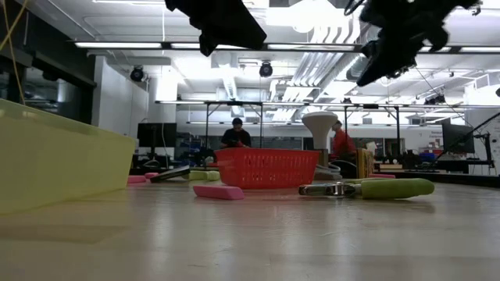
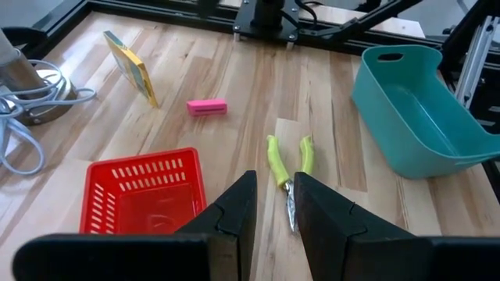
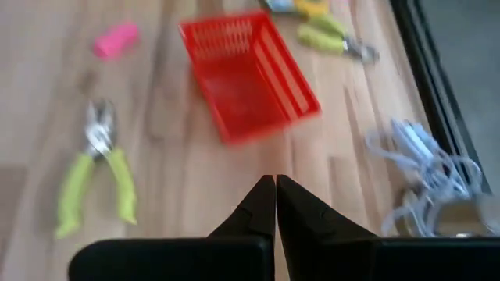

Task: Pick & Place School Supplies
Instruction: Put the yellow box of crayons into the yellow bin

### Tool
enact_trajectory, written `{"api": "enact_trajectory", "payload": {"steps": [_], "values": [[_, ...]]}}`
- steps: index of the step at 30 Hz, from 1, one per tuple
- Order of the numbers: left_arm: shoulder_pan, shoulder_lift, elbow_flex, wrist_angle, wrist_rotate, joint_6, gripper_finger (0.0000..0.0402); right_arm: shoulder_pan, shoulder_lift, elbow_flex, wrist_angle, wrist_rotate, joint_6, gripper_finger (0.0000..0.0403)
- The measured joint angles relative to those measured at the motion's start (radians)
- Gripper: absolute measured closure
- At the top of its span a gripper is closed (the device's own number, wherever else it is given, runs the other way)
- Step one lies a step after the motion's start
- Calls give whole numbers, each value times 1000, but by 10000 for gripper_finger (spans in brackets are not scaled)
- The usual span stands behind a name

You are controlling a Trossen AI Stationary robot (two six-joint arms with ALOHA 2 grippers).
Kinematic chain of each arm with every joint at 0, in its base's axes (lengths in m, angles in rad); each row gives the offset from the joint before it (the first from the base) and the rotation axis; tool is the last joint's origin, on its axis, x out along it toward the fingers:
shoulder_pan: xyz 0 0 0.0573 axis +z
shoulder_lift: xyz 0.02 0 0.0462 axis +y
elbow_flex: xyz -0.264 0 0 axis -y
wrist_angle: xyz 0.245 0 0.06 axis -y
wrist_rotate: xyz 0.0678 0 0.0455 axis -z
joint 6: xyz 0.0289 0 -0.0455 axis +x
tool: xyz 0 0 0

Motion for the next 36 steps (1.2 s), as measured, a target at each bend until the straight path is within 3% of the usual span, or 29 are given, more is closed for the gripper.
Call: {"api": "enact_trajectory", "payload": {"steps": [5,11,13,22,36], "values": [[0,0,0,-1,0,20,319,-72,131,110,-167,16,-196,400],[-7,0,0,-2,0,46,319,-86,217,115,-259,96,-585,400],[-12,0,0,-4,4,46,319,-84,237,115,-252,110,-649,400],[-21,0,0,-10,4,64,319,-61,284,116,-159,237,-781,400],[-31,0,0,-19,6,64,319,-111,313,116,-169,218,-703,400]]}}
